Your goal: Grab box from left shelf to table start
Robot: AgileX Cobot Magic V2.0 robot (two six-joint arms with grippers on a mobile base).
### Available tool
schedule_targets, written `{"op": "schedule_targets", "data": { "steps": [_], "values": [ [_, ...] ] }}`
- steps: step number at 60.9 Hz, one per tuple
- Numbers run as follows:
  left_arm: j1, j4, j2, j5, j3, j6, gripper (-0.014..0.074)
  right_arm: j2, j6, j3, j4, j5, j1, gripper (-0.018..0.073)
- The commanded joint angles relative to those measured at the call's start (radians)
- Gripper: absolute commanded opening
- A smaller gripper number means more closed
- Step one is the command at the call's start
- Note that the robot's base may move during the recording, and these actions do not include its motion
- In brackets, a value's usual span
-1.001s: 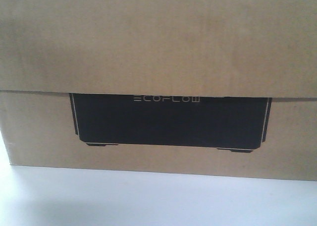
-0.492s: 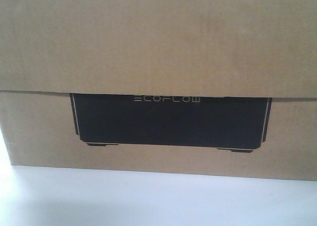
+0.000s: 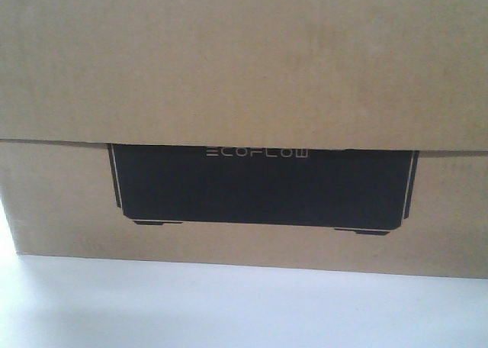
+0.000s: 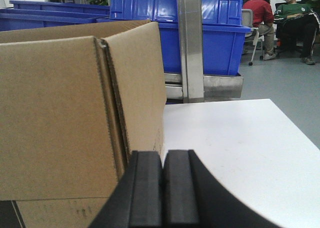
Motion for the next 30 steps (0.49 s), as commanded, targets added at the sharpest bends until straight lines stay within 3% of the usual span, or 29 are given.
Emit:
{"op": "schedule_targets", "data": {
  "steps": [1,30],
  "values": [
    [-0.005,-0.007,-0.014,-0.077,0.029,-0.008,-0.0081,-0.003,-0.001,0.001,0.002,-0.092,-0.004,0.0018],
    [-0.005,-0.007,-0.014,-0.077,0.029,-0.008,-0.0081,-0.003,-0.001,0.001,0.002,-0.092,-0.004,0.0018]
  ]
}}
